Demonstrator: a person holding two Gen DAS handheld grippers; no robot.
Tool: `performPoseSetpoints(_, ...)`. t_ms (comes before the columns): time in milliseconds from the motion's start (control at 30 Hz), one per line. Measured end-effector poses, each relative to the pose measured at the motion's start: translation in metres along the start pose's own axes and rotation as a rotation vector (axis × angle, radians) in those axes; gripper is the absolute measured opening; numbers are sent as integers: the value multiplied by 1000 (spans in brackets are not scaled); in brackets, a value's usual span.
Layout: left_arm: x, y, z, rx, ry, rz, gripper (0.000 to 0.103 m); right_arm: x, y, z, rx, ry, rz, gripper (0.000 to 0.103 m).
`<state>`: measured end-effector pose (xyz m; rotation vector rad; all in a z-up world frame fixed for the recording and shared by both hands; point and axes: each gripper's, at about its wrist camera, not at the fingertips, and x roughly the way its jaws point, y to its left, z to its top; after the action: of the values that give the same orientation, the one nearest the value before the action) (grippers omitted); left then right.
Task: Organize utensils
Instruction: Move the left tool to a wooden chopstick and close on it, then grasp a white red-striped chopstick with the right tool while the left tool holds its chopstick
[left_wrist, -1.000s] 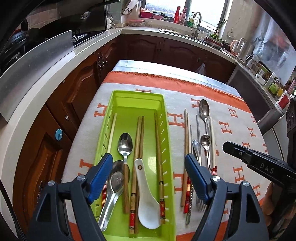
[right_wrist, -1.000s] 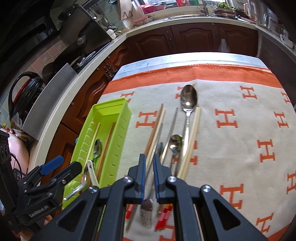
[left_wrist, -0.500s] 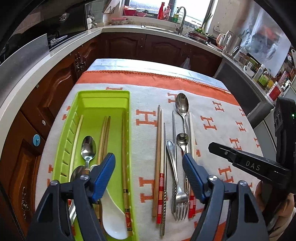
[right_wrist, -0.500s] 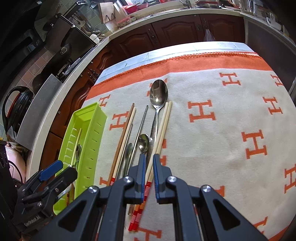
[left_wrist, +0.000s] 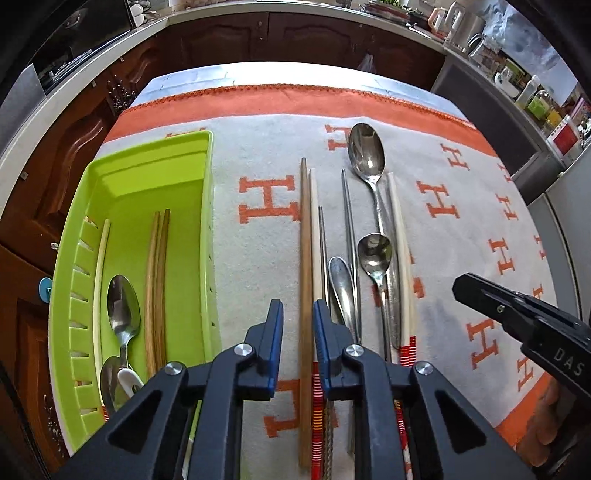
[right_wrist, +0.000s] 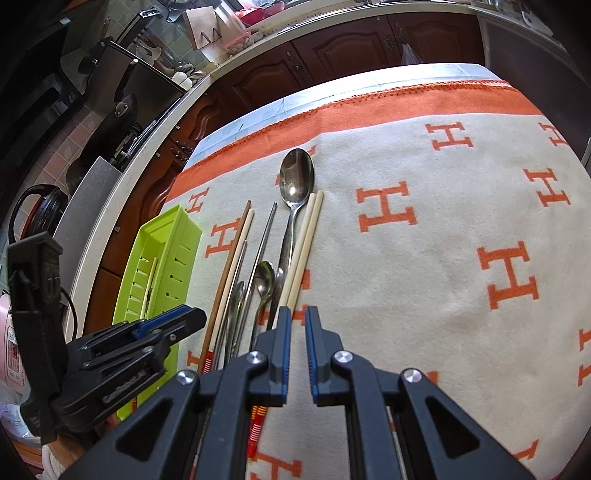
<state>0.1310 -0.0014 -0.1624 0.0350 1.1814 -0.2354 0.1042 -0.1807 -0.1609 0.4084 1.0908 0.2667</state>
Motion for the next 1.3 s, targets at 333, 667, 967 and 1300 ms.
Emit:
performPoseSetpoints(333,10,-17,7,92,5,82,12,4,-8,-1,18,9,19,8)
performPoseSetpoints(667,16,-19,11,91,17,62,10,5,-13,-3,31,8,14,8)
performPoseSetpoints(967,17,-20,7,16,41,-74,10,6,-14,-2,32,13,23,8)
performPoseSetpoints(1300,14,-40,-5,23,37,-137,10,6,-10,-4,27,29,33,8)
